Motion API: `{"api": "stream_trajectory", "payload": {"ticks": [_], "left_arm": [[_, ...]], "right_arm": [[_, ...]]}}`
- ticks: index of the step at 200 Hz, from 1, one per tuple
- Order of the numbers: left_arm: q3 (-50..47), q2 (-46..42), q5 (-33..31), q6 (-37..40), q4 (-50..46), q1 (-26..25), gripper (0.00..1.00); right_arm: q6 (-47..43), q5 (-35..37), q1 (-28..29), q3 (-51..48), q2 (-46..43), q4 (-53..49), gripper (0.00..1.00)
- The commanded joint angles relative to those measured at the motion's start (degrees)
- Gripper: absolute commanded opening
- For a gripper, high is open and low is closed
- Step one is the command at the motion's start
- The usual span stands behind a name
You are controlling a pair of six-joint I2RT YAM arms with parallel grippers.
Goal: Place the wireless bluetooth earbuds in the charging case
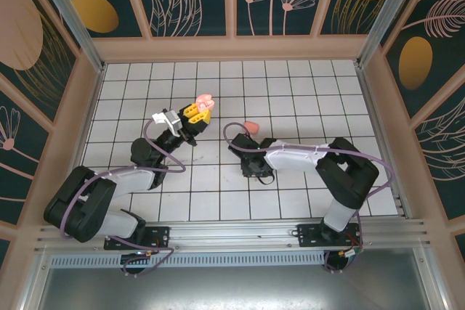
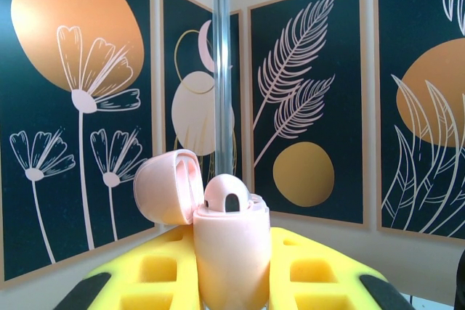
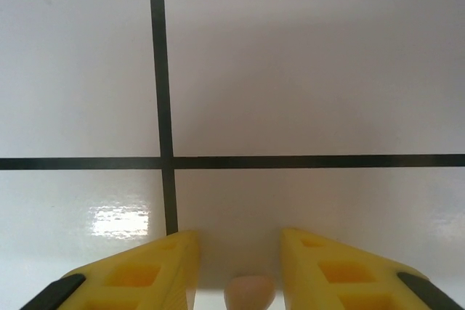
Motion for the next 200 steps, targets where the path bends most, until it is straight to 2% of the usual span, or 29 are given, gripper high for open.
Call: {"api": "stream_trajectory", "payload": {"ticks": [1,135,175,200], "left_arm": [[-0.2,-1.2,0.0,0.2,4.9,-0.3,0.0],[0.0,-1.1,0.3,0.2,4.4,-0.3,0.0],[-0.1,-1.2,0.4,0.0,4.4,-0.3,0.0],[-0.2,-1.7,0.5,0.0,3.7,-0.3,0.0]], "right_arm": [[1.9,-1.3,1.1,-2.4,-1.3,-1.8,0.35],[2.7,-1.3,1.8,-3.5,-2.5,-1.6,0.29],[2.4,-1.2,1.5,-3.7,-2.0,-0.7,0.18],[2.1,-0.5,0.8,-3.7,-4.4,-0.2,0.15]]}}
